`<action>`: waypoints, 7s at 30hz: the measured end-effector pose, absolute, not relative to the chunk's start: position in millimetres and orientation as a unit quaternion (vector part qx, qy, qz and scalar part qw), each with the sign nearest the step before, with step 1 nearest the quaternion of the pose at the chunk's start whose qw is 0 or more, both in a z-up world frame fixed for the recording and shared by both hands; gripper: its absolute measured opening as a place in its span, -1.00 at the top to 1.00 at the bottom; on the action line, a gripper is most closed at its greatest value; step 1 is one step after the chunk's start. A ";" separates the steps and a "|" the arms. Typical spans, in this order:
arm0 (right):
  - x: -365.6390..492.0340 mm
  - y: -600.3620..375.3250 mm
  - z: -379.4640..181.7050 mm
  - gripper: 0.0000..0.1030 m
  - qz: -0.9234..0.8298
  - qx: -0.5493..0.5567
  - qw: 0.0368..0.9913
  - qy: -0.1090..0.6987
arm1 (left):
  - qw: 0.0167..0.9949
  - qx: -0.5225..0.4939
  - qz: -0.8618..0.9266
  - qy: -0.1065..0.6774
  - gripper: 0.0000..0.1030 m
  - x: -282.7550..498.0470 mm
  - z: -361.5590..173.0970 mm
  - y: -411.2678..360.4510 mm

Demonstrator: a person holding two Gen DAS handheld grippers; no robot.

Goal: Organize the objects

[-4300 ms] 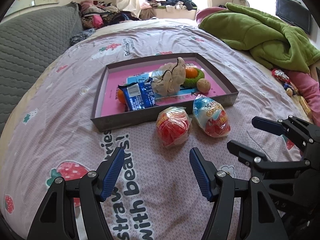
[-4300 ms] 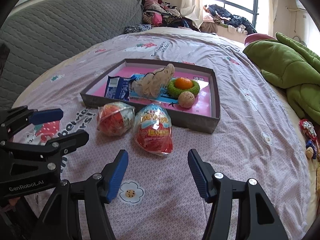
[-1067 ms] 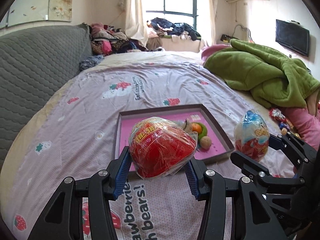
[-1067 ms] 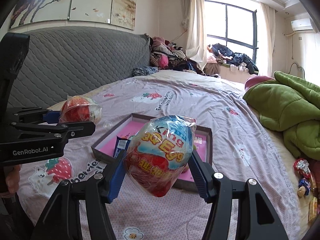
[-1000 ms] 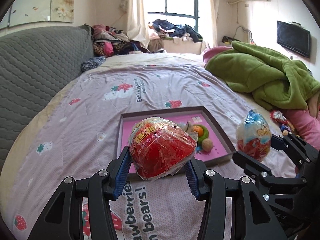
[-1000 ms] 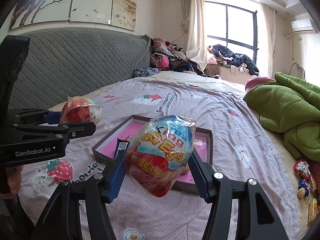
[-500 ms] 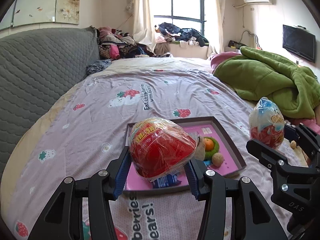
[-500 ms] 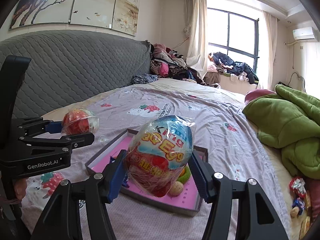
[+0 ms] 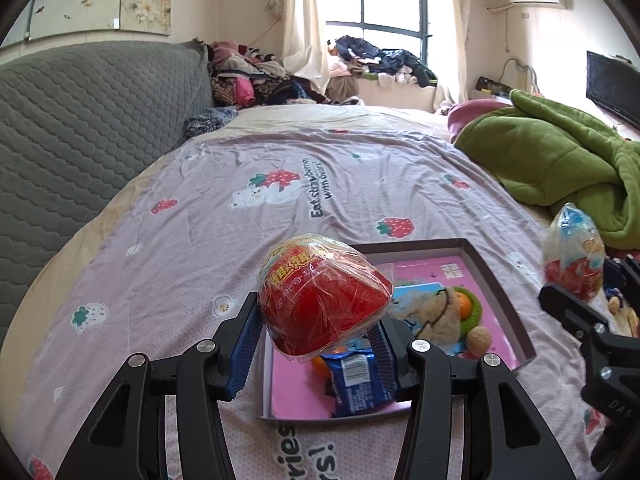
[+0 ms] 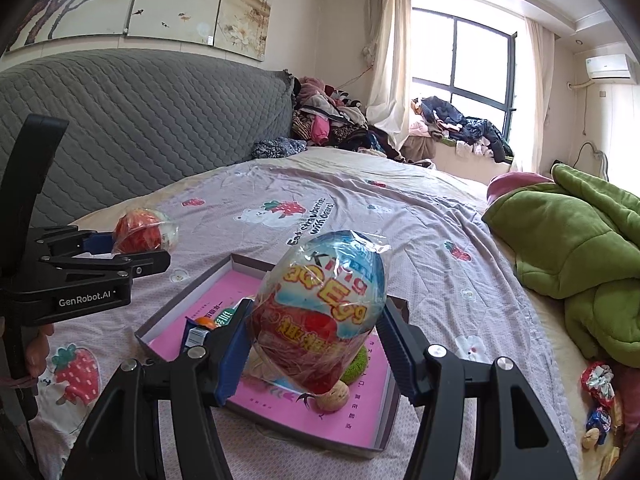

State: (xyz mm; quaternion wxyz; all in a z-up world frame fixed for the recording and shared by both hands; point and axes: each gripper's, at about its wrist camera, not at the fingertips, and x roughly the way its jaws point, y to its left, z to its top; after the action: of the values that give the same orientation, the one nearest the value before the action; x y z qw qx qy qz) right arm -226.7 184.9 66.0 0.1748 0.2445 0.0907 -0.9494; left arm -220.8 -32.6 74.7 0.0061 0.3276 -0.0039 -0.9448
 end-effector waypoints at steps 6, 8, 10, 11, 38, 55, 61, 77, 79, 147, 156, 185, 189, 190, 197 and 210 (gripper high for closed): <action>-240.4 188.6 59.4 -0.18 -0.949 0.250 0.171 0.090 | 0.013 0.337 -0.941 -0.006 -0.02 -235.1 60.1 -36.6; -244.4 190.0 56.8 -0.18 -0.949 0.251 0.169 0.090 | 0.013 0.341 -0.940 -0.008 -0.02 -239.2 55.9 -37.0; -247.6 191.0 54.3 -0.18 -0.949 0.252 0.166 0.092 | 0.014 0.346 -0.938 -0.009 -0.02 -243.6 50.2 -37.1; -249.0 191.4 52.8 -0.18 -0.948 0.254 0.166 0.092 | 0.014 0.349 -0.937 -0.009 -0.02 -244.9 47.8 -37.0; -269.7 172.9 -15.4 -0.18 -0.922 0.328 0.166 0.126 | 0.006 0.390 -0.920 -0.026 -0.03 -266.4 -10.8 -30.2; -273.3 160.5 -39.6 -0.19 -0.908 0.356 0.163 0.149 | 0.007 0.403 -0.915 -0.024 -0.04 -274.4 -21.3 -32.7; -274.6 158.0 -43.7 -0.19 -0.904 0.365 0.161 0.154 | 0.011 0.402 -0.915 -0.028 -0.09 -272.7 -20.4 -33.2; -273.1 152.9 -50.0 -0.19 -0.898 0.374 0.157 0.172 | 0.016 0.401 -0.916 -0.021 -0.27 -268.0 -18.5 -36.9; -272.9 152.9 -50.0 -0.20 -0.898 0.375 0.158 0.170 | 0.015 0.401 -0.916 -0.019 -0.28 -267.6 -18.2 -37.8; -223.9 176.8 41.7 -0.30 -0.939 0.300 0.156 0.066 | 0.042 0.344 -0.938 -0.030 -0.46 -200.4 60.1 -27.3; -214.7 184.7 57.5 -0.34 -0.942 0.291 0.157 0.051 | 0.041 0.332 -0.941 -0.045 -0.46 -187.3 75.2 -20.6; -167.6 191.2 104.3 -0.34 -0.952 0.263 0.154 0.022 | 0.022 0.294 -0.955 -0.038 -0.46 -135.4 116.7 -17.1; -162.5 189.5 105.8 -0.34 -0.952 0.265 0.152 0.025 | 0.021 0.293 -0.955 -0.036 -0.46 -128.3 118.6 -17.6; -161.2 189.4 105.8 -0.34 -0.952 0.265 0.151 0.025 | 0.021 0.292 -0.956 -0.036 -0.46 -126.3 119.2 -17.8; -151.4 190.2 103.9 -0.34 -0.953 0.267 0.141 0.031 | 0.023 0.296 -0.955 -0.027 -0.46 -117.3 115.9 -21.9; -143.1 196.1 86.5 -0.34 -0.949 0.287 0.131 0.030 | 0.021 0.318 -0.947 -0.027 -0.46 -106.6 95.8 -23.0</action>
State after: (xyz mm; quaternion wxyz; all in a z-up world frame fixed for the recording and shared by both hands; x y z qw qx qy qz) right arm -143.1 196.1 86.5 0.1306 0.2866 0.0303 -0.9486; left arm -106.6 -23.0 95.8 0.0214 0.3181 -0.0269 -0.9474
